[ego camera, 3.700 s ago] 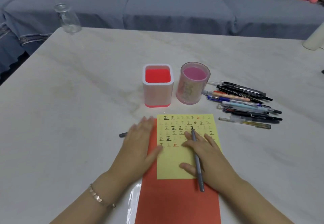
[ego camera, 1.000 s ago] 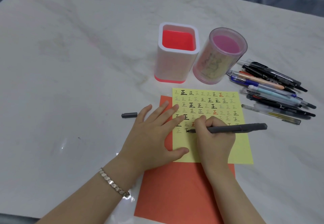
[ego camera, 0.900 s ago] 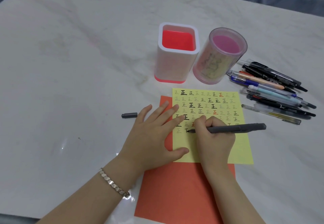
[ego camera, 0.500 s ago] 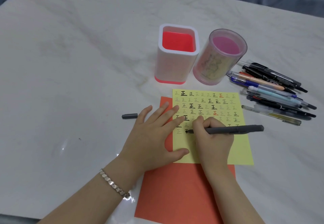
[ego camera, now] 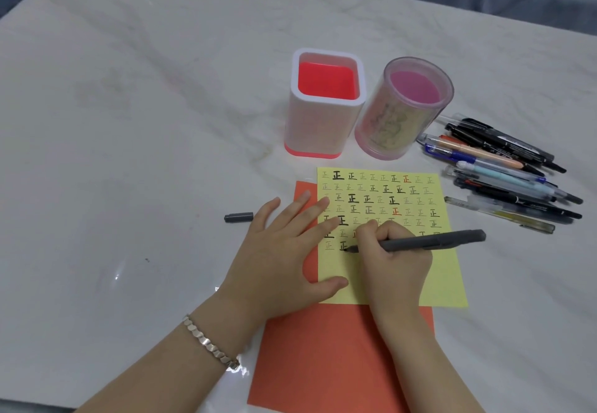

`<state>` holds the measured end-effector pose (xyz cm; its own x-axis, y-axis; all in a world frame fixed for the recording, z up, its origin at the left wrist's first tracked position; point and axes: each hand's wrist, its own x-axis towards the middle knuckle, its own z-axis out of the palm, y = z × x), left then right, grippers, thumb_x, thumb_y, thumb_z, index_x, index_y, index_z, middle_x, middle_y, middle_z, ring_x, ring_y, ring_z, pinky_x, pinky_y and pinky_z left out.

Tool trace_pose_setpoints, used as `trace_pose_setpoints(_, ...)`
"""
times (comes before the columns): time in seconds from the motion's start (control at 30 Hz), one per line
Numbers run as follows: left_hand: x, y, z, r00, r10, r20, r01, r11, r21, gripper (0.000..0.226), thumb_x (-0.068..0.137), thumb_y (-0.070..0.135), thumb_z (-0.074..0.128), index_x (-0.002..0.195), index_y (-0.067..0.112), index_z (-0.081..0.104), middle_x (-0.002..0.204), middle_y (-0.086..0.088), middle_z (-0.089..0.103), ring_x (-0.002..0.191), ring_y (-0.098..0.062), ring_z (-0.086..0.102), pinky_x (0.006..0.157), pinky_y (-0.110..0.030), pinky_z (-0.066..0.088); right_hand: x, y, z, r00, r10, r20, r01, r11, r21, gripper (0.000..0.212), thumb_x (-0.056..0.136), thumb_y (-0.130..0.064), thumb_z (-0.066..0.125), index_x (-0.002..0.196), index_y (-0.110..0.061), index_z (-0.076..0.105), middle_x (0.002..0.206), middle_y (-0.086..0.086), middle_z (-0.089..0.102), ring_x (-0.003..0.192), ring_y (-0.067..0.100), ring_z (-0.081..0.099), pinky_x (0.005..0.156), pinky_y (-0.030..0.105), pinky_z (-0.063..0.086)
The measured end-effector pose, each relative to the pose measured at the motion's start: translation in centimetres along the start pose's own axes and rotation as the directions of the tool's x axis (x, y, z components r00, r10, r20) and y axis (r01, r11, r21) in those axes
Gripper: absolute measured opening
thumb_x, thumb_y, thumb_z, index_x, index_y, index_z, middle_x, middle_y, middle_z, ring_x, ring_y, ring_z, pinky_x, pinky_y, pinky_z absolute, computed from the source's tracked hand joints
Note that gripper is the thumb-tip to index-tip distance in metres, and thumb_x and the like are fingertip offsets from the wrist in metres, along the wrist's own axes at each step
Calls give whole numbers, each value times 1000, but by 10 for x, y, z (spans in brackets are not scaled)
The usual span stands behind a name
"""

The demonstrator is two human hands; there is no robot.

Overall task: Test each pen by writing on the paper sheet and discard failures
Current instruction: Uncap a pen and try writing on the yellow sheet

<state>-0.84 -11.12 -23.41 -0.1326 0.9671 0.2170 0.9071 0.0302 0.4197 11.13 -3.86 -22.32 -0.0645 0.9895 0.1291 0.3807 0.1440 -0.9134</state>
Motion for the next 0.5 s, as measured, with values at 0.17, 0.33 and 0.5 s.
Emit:
trace_pose_setpoints(0.17,0,-1,1,1000,4,3,-4,1000,13,71,66,68,48,124,27,58,140,6,47,135,-12,33,108,-44,19,0,-3,-2,998,52,-45,-50,997,54,36,68,-15,50,41,-18,27,34,-6,31,39,7,29,44,13,26)
trace_pose_setpoints(0.33,0,-1,1,1000,8,25,-8,1000,26,72,66,68,48,124,28,59,140,6,47,135,-10,30,107,-44,19,4,-6,-12,990,134,-51,-123,977,175,42,77,-14,59,43,-11,35,33,-8,34,38,5,35,44,10,30)
trace_pose_setpoints(0.5,1,-1,1,998,5,60,-8,999,40,72,66,68,47,124,28,57,140,6,47,134,-10,28,106,-42,17,8,-7,-32,982,155,109,-173,968,183,40,88,-26,59,55,-7,49,32,-5,43,35,3,38,43,11,33)
